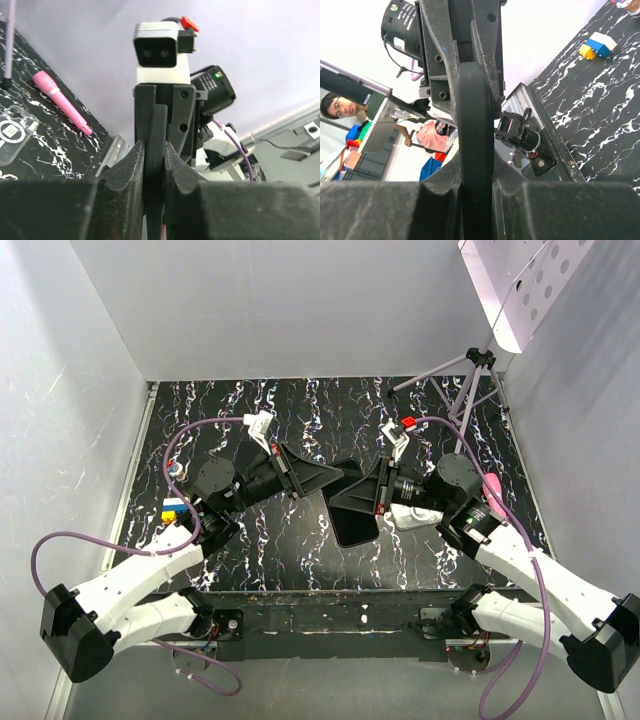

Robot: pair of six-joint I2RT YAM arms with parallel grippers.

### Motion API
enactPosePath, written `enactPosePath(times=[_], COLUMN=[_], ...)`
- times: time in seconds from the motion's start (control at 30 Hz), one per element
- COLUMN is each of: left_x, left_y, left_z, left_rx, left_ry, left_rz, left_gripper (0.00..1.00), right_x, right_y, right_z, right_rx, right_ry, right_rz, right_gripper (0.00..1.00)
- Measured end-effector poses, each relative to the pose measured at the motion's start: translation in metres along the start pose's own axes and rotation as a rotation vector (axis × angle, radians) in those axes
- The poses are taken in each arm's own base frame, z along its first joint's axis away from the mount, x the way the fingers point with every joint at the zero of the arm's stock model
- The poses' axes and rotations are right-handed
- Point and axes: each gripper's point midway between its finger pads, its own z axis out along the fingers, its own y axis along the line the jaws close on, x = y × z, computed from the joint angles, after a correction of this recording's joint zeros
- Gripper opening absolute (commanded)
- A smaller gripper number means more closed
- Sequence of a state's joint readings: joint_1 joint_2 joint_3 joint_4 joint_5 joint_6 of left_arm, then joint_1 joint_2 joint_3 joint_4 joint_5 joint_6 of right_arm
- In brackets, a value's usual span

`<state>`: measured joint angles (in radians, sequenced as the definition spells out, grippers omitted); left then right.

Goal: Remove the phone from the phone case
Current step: Remove the phone case from the phone.

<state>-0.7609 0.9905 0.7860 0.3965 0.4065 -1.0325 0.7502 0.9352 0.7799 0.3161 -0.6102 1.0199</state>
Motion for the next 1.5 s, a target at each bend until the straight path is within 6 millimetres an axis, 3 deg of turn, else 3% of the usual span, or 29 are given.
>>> enactPosePath(times=[0.07,0.1,0.2,0.27,0.4,0.57,0.7,0.77,0.97,1.1,1.5], left_x=[-0.002,-0.004,-0.007,-0.009,-0.019,-0.029,-0.029,-0.029,-0.039,-0.043,-0.046], left_y=[-0.002,-0.005,-0.011,-0.009,0.013,0.029,0.028,0.027,0.027,0.024,0.013], left_z=[0.002,0.004,0.005,0.005,-0.004,-0.016,-0.017,-0.017,-0.012,-0.010,-0.009], left_rx=[0.015,0.027,0.035,0.020,-0.059,-0.116,-0.098,-0.084,-0.048,-0.027,0.028], left_ry=[0.003,0.008,0.027,0.051,0.091,0.126,0.158,0.171,0.162,0.154,0.157], left_rz=[-0.011,-0.009,-0.002,0.001,-0.015,-0.047,-0.082,-0.109,-0.177,-0.200,-0.195], left_gripper=[0.00,0.00,0.00,0.00,0.00,0.00,0.00,0.00,0.00,0.00,0.00], right_x=[-0.001,-0.003,-0.006,-0.007,0.006,0.026,0.036,0.040,0.050,0.051,0.045], right_y=[0.003,0.004,0.010,0.007,-0.005,-0.008,-0.004,-0.005,-0.010,-0.011,-0.002], right_z=[0.001,0.001,-0.001,-0.002,-0.011,-0.019,-0.022,-0.023,-0.022,-0.020,-0.018], right_rx=[-0.010,-0.017,-0.022,0.013,0.083,0.088,0.050,0.039,0.008,-0.005,-0.050], right_ry=[-0.005,-0.014,-0.026,-0.023,0.024,0.113,0.169,0.181,0.212,0.210,0.191], right_rz=[-0.006,-0.015,-0.032,-0.041,-0.053,-0.056,-0.052,-0.050,-0.020,-0.015,-0.044], right_gripper=[0.01,0.07,0.45,0.61,0.72,0.68,0.51,0.48,0.46,0.39,0.40])
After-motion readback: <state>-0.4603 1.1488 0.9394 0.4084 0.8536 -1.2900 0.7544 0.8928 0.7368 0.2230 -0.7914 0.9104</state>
